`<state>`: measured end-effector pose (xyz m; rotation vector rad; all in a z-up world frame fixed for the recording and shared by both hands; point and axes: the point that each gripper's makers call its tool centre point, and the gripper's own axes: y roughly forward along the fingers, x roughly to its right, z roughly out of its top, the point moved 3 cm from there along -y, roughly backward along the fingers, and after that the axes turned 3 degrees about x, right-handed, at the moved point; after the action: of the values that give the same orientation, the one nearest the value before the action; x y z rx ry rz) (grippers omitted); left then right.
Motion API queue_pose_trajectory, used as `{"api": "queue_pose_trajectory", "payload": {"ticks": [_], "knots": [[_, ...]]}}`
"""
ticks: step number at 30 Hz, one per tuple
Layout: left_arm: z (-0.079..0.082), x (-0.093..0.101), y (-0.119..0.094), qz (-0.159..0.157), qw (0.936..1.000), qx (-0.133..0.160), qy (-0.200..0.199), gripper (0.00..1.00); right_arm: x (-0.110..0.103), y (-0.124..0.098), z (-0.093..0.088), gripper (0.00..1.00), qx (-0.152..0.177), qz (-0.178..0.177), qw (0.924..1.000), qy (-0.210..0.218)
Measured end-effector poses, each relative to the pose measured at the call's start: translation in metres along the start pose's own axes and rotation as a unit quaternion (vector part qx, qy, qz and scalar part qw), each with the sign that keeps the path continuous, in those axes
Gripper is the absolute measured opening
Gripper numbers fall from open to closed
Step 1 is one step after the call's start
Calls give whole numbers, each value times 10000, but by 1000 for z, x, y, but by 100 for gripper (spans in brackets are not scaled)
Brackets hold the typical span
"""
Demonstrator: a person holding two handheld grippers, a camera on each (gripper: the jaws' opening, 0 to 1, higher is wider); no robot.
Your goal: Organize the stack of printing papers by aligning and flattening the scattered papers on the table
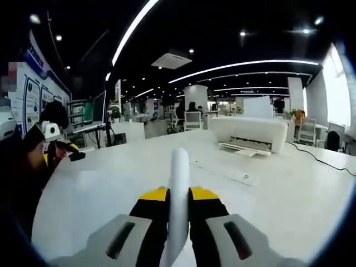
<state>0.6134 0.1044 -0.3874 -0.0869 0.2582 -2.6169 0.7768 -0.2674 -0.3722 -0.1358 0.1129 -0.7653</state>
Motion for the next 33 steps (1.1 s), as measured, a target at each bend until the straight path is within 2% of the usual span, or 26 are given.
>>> {"api": "queue_pose_trajectory", "payload": {"ticks": [19,33], "knots": [[0,1,5,-53,10000,14,-1,89,-39,-4,15,8,1,510,9983,-291],[-2,-1,8,-52,10000,13,-43,89,-57,-4,18,8,14,753,9966,-330]]}}
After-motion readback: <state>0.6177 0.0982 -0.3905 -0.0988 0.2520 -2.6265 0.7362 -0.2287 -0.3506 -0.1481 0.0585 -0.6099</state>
